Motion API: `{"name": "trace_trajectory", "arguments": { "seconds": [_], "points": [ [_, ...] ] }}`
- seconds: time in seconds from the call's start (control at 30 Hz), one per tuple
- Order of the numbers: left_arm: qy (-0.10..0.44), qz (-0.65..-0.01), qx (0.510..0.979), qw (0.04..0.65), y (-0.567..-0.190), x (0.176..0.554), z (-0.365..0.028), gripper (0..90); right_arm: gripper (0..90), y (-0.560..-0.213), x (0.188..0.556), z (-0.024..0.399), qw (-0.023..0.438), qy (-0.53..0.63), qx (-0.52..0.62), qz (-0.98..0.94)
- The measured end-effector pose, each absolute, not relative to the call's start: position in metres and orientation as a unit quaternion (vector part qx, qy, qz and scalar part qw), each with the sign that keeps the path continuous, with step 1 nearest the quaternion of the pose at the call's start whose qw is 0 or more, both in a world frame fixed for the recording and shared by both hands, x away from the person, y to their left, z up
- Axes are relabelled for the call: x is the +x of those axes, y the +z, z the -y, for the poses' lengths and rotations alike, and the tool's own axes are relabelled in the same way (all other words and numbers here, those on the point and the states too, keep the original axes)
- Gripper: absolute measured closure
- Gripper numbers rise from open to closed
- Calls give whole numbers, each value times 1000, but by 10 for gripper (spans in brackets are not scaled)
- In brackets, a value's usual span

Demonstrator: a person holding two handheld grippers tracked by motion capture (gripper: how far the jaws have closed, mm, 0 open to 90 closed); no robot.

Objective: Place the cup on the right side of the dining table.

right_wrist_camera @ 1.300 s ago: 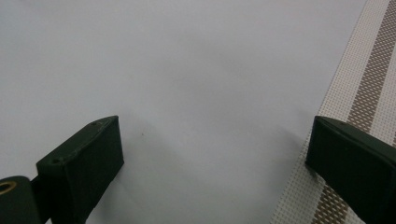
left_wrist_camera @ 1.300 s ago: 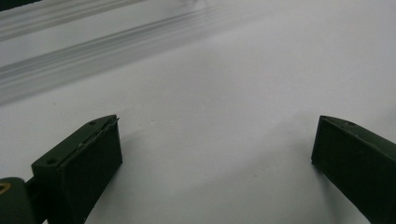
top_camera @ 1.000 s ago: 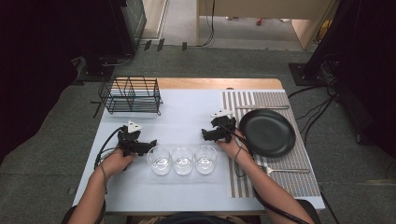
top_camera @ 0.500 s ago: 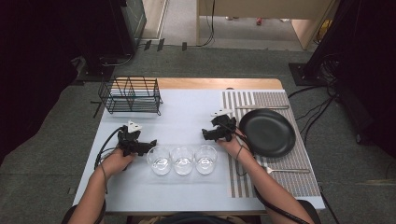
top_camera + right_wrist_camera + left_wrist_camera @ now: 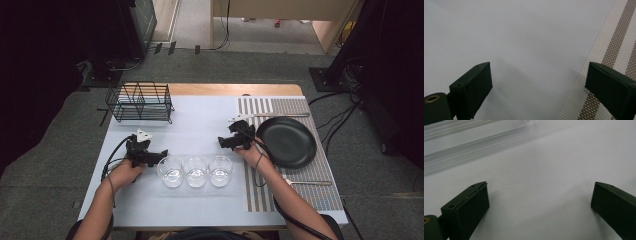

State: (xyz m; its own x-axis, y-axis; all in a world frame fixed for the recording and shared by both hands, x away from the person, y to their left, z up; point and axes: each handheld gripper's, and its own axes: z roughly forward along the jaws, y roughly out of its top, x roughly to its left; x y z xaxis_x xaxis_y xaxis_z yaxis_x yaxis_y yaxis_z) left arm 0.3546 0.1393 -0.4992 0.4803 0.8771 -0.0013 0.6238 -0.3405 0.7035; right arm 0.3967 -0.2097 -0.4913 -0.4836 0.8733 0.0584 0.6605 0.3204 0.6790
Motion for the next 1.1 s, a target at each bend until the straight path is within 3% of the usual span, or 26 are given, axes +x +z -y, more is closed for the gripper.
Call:
{"name": "trace_trajectory", "arguments": {
  "seconds": [1.1],
  "points": [
    [194,-472,795,328,-499,355,-139,15,70,-477,386,210,120,324,452,-822]
  ]
}}
